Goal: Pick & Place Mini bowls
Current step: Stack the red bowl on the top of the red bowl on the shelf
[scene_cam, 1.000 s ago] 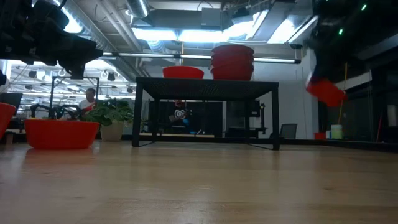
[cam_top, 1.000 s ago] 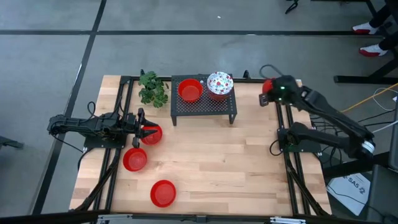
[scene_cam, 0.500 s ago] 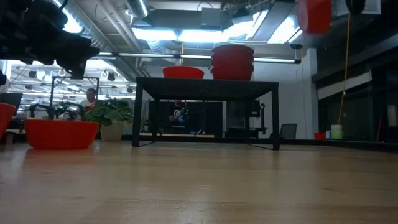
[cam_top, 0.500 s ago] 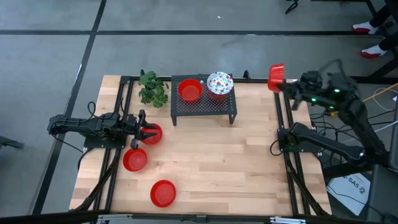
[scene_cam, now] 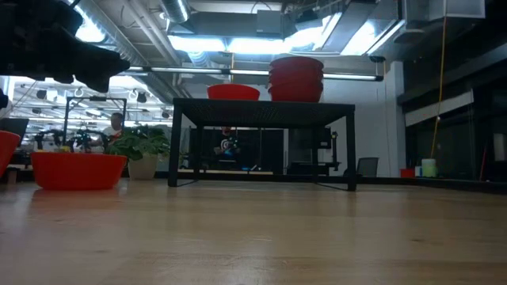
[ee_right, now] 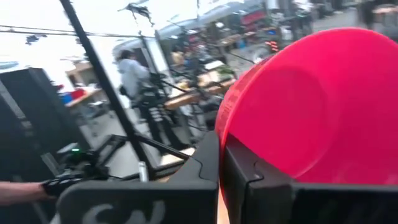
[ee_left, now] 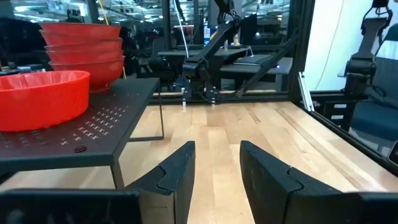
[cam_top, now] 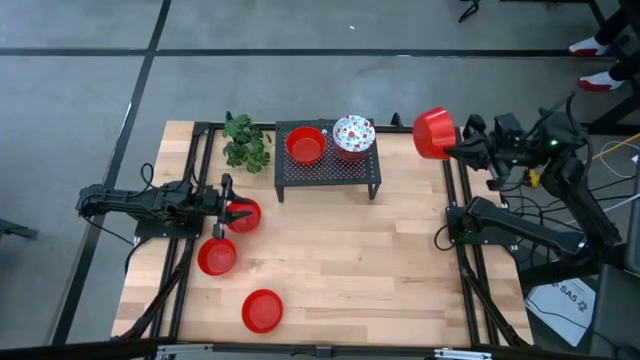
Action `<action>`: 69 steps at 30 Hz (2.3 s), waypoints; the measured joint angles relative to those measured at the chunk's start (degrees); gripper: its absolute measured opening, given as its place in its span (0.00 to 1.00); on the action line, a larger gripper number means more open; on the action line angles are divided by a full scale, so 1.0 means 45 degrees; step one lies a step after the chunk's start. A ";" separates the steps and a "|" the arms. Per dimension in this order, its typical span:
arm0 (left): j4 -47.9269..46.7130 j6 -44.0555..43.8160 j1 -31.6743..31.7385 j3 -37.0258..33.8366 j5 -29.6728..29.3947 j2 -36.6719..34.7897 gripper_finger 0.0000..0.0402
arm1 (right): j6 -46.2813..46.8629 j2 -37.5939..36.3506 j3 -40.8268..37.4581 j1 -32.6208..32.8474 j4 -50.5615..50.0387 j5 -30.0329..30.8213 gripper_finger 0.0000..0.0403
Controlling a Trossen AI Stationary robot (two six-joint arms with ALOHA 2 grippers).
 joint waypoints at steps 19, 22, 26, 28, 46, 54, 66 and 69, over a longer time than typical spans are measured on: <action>0.6195 -0.8829 -0.0063 0.0000 -0.0005 -0.0005 0.31 | 0.1074 0.3703 -0.0010 0.4014 0.6216 0.0869 0.01; 0.6808 -0.9494 -0.0063 0.0000 -0.0091 -0.0005 0.31 | 0.1292 0.4482 -0.0038 0.4596 0.6644 0.1190 0.01; 0.7948 -1.0222 -0.0063 0.0004 -0.0270 -0.0002 0.31 | 0.1736 0.5465 -0.0046 0.5349 0.8079 0.1200 0.01; 0.8465 -1.0341 -0.0062 0.0041 -0.0378 -0.0005 0.31 | 0.1869 0.5958 -0.0029 0.5689 0.8826 0.1183 0.01; 0.6791 -0.9263 0.0762 0.5349 0.2627 0.7574 0.34 | 0.3034 0.9156 -0.0029 0.7896 1.4083 0.0351 0.01; 0.9401 -0.9638 0.1880 0.6645 0.4509 1.0679 0.46 | 0.2959 0.9493 -0.0024 0.9026 1.4989 -0.0050 0.01; 1.0015 -0.8437 0.1608 1.0552 0.7044 1.5152 0.51 | 0.2619 0.9483 -0.0019 1.0118 1.5497 -0.0283 0.01; 1.0004 -0.8432 0.1598 1.1271 0.7600 1.5923 0.51 | 0.2647 0.9483 -0.0019 1.0340 1.5920 -0.0549 0.01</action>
